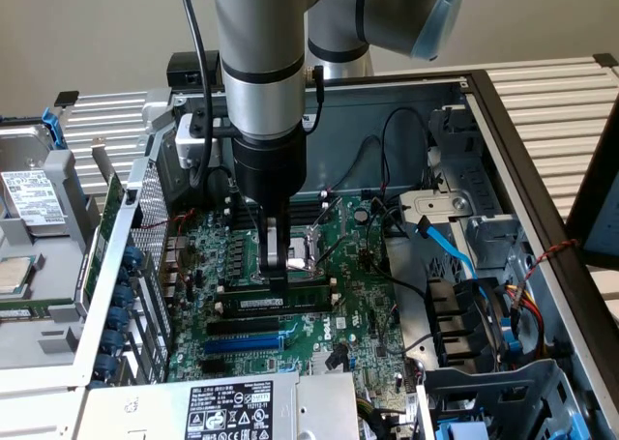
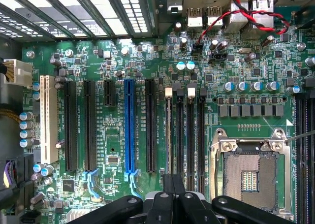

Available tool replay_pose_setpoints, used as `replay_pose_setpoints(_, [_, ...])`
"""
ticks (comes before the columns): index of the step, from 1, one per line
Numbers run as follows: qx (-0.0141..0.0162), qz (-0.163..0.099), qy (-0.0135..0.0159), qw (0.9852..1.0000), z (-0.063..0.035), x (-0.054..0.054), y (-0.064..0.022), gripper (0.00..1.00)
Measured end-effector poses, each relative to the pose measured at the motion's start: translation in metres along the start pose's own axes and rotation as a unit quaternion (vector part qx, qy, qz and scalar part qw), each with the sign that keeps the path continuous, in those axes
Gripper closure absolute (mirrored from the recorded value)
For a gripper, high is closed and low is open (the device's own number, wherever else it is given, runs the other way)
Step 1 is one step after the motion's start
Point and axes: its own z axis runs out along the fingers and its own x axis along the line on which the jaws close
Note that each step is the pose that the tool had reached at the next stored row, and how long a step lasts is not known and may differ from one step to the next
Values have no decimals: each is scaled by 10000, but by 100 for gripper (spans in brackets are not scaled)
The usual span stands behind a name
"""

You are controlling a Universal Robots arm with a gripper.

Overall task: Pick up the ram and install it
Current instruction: 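Press down the ram until it locks into place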

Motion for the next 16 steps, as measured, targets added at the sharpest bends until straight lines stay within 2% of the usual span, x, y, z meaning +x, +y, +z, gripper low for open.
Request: replay_pose_setpoints(16, [-2, 0, 2, 10000, 15, 0, 0, 90])
